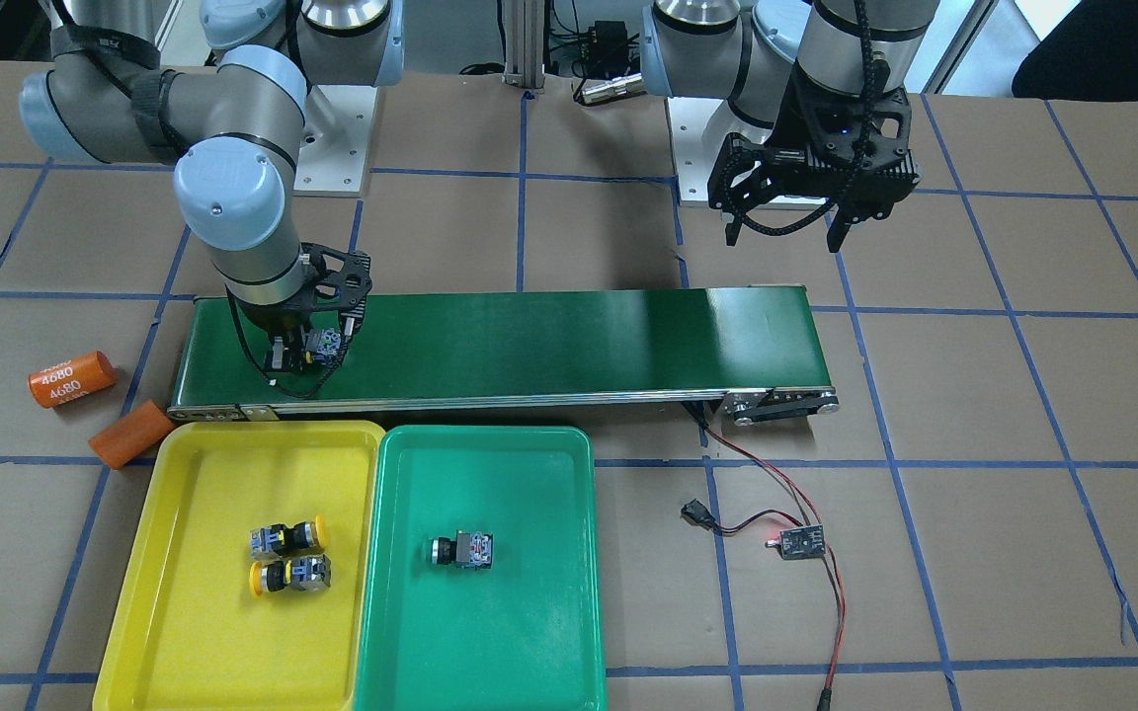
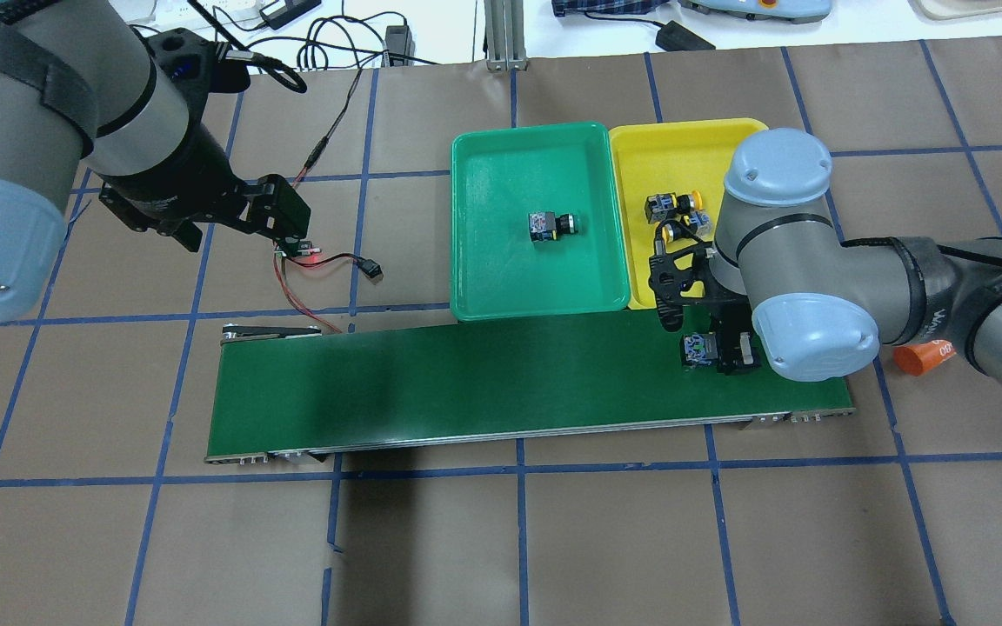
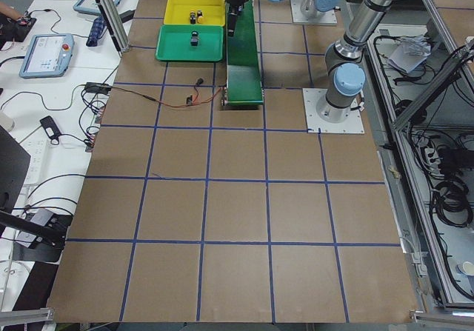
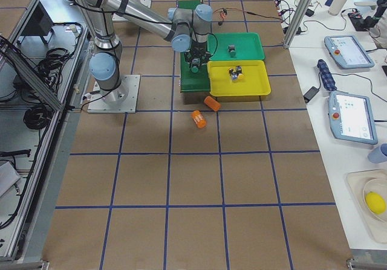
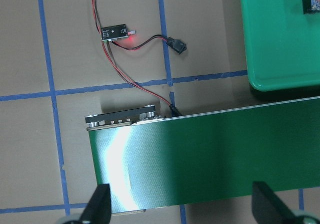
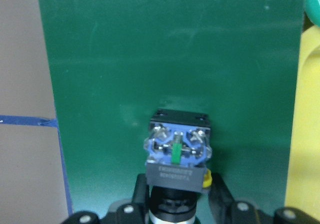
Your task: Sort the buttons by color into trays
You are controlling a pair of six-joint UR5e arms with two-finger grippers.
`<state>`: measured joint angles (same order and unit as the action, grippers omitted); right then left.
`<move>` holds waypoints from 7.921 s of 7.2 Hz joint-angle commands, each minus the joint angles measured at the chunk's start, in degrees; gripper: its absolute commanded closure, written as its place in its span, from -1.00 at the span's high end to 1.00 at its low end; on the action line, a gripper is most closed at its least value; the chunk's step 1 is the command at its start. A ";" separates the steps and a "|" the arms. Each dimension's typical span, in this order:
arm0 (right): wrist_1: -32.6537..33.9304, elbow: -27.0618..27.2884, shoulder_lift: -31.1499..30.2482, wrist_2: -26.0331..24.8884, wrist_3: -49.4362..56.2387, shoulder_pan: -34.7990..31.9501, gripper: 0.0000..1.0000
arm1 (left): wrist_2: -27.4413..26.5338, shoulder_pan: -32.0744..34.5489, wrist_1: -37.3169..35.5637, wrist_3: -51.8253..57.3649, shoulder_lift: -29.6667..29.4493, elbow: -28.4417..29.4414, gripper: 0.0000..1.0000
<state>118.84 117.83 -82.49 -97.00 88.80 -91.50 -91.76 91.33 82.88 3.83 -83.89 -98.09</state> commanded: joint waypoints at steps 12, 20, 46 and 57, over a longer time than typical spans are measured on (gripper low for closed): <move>-0.72 -40.19 26.38 -4.34 -11.15 -14.39 -1.00 | -0.09 -0.01 -0.09 -0.05 -0.40 0.35 1.00; -0.72 -43.91 30.55 3.84 -12.16 -17.93 1.00 | -0.09 -0.10 -0.09 0.04 -0.31 0.53 1.00; -31.04 -40.49 1.81 2.34 -78.98 0.79 1.00 | 0.00 -0.28 -0.79 0.04 -0.49 0.71 1.00; -32.09 -40.40 1.63 7.26 -84.85 -0.26 1.00 | 0.00 -0.28 -0.88 0.04 -0.40 0.79 1.00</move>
<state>86.72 77.42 -80.85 -89.79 3.96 -91.73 -91.77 91.06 82.01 3.87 -84.32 -97.28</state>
